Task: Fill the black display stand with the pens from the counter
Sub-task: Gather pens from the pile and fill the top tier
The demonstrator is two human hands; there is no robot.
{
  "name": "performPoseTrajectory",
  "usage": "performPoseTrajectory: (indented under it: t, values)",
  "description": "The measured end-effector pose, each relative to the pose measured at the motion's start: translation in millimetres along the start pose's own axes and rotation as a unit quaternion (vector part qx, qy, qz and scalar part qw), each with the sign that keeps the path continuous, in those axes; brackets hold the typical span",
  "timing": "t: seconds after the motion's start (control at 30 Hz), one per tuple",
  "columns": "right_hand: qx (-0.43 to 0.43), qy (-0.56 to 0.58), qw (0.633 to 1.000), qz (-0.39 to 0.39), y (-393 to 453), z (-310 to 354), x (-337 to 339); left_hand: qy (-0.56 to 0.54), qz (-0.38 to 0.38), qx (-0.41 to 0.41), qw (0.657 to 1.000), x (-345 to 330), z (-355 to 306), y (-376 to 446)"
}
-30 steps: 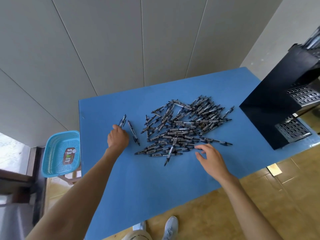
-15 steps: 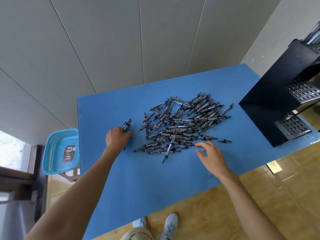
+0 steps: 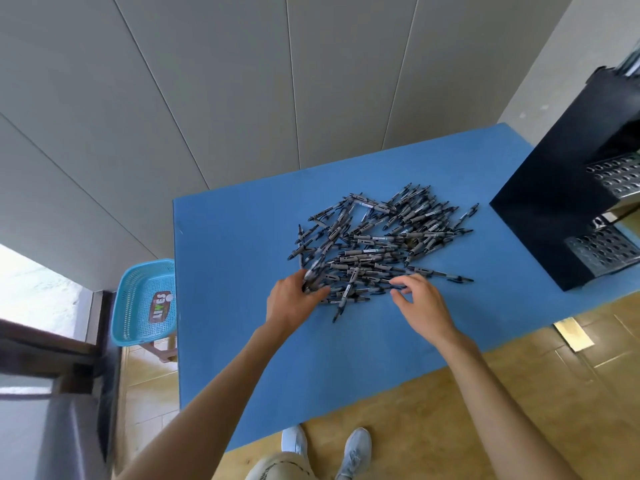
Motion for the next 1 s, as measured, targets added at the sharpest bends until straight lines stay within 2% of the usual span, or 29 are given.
performPoseTrajectory:
  t: [0.1, 0.3, 0.43, 0.53, 0.73, 1.0]
  values:
    - [-0.006, -0.003, 1.0, -0.001, -6, -5, 2, 0.031, 0.018, -0.011, 0.999, -14, -27, 11]
    - [-0.02, -0.008, 1.0, -0.014, -21, -17, 11, 0.191, 0.068, -0.017, 0.979, -40, -48, 22]
    - [-0.029, -0.006, 0.999, -0.018, -27, -26, 16, 0.21, 0.065, -0.027, 0.975, -43, -44, 18]
    - [-0.028, -0.005, 0.999, -0.02, -29, -30, 18, 0.205, 0.062, -0.07, 0.974, -39, -39, 11]
    - [-0.023, -0.007, 1.0, -0.015, -28, -26, 15, 0.3, 0.096, -0.157, 0.936, -39, -28, -3]
    - [-0.007, 0.001, 1.0, 0.0, -27, -16, 6, 0.416, 0.149, -0.162, 0.882, -48, -28, -9]
Point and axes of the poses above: each hand's wrist, its own y-axis towards the middle knuckle, its own x-axis out of the back of the hand, z = x × y, the point moved 6 cm from there along y, towards the middle knuckle, and after that the axes turned 7 degrees about z, right-handed, at the moved point
